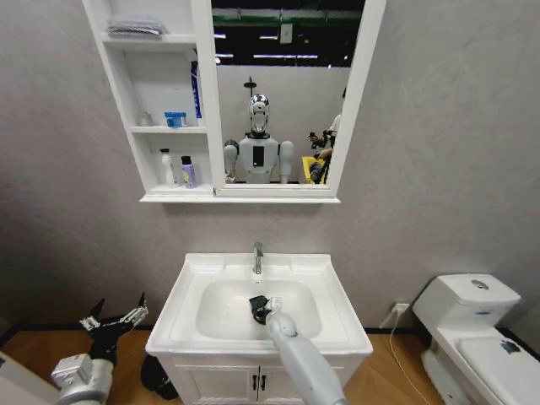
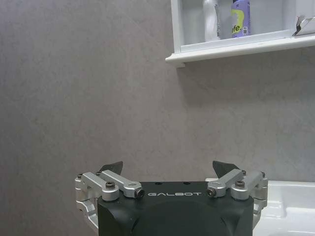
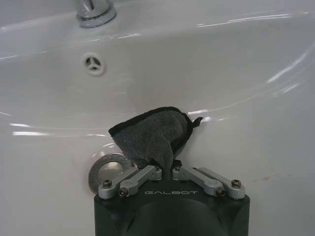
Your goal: Move facial cleanser and shampoo from washbasin to cabinet, then wipe washbasin with towel.
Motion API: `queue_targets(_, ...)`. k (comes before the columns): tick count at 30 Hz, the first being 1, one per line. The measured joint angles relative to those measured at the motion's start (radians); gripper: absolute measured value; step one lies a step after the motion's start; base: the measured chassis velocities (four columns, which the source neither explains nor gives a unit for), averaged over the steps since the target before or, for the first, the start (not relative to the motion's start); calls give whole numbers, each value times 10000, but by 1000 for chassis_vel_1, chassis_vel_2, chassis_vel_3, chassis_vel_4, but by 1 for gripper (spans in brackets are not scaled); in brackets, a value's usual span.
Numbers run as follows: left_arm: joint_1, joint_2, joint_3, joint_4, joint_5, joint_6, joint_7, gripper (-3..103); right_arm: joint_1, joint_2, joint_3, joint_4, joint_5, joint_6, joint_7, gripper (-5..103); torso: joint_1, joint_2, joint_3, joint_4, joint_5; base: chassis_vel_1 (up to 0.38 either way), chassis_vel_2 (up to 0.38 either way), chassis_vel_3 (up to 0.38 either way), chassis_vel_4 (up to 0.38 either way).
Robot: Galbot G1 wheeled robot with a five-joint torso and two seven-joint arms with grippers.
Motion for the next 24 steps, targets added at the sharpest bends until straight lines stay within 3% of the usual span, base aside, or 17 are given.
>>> queue_targets(2, 0, 0, 0, -1, 0, 0, 0, 100, -112, -345, 112, 235, 80, -17, -8, 4, -1, 0, 0, 1, 3, 0, 0, 0, 0)
queue_targets(7, 0, 0, 0, -1, 0, 0, 0, 100, -86, -399, 147, 285, 126, -79, -2, 4, 0, 1, 1, -1, 0, 0, 0, 0, 0)
queue_targets(10, 0, 0, 0, 0, 0, 0, 0, 100, 57, -118, 105, 46, 91, -82, 38, 4, 0, 0, 2, -7, -3, 0, 0, 0, 0)
queue_targets(19, 0, 0, 0, 0, 0, 0, 0, 100, 356, 948, -101, -672, -155, 143, 324, 4, 1, -1, 4, 3, -1, 0, 0, 0, 0)
queue_targets(24, 0, 0, 0, -1, 0, 0, 0, 100, 210, 497, -52, -393, -107, 164, 346, 4, 0, -1, 3, 5, 2, 0, 0, 0, 0)
